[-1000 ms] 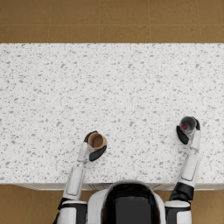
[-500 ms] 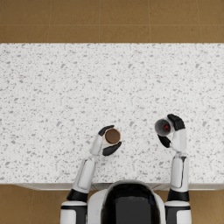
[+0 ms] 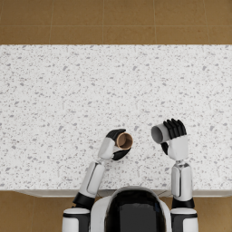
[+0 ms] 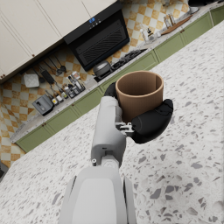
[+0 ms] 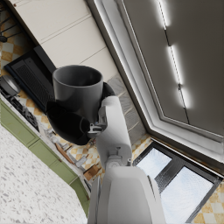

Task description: Pick up two cups and pour the berry on the right into the cup on the left

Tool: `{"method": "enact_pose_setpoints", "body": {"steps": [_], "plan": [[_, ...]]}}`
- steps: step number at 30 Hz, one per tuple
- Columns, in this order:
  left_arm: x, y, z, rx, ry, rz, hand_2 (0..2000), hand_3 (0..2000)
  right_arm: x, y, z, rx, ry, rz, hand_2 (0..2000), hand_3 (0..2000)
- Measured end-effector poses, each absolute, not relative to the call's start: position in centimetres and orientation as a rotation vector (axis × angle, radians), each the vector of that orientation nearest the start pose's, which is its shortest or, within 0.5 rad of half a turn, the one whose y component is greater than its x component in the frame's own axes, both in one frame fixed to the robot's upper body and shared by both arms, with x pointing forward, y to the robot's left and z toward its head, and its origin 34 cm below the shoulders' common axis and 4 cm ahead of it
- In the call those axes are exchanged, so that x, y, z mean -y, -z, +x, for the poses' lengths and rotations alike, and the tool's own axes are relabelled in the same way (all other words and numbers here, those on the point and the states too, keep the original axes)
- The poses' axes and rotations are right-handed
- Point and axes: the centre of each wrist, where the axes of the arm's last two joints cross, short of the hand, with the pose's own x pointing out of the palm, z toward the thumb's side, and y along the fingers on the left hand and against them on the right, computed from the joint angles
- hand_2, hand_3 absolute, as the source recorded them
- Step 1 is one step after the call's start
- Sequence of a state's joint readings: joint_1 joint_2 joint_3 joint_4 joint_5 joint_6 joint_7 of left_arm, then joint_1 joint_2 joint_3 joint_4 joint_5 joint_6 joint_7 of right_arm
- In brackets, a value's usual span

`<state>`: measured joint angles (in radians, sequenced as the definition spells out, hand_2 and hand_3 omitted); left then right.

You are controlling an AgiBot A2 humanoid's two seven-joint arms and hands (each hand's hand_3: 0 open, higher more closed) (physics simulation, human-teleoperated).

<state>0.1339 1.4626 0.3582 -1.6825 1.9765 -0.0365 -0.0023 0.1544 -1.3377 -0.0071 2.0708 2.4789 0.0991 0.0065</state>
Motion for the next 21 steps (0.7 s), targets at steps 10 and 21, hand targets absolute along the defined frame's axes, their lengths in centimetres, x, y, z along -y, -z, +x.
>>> {"method": "enact_pose_setpoints", "body": {"steps": [10,21], "plan": [[-9.0,-15.7,24.4,-0.129,1.900,0.678,2000,1280,15.8,-26.4,21.4,-0.449,-1.090,-1.516,2000,1280],[-8.9,-15.5,25.2,-0.137,1.892,0.657,2000,1280,14.7,-26.2,21.2,-0.667,-0.862,-1.711,2000,1280]]}}
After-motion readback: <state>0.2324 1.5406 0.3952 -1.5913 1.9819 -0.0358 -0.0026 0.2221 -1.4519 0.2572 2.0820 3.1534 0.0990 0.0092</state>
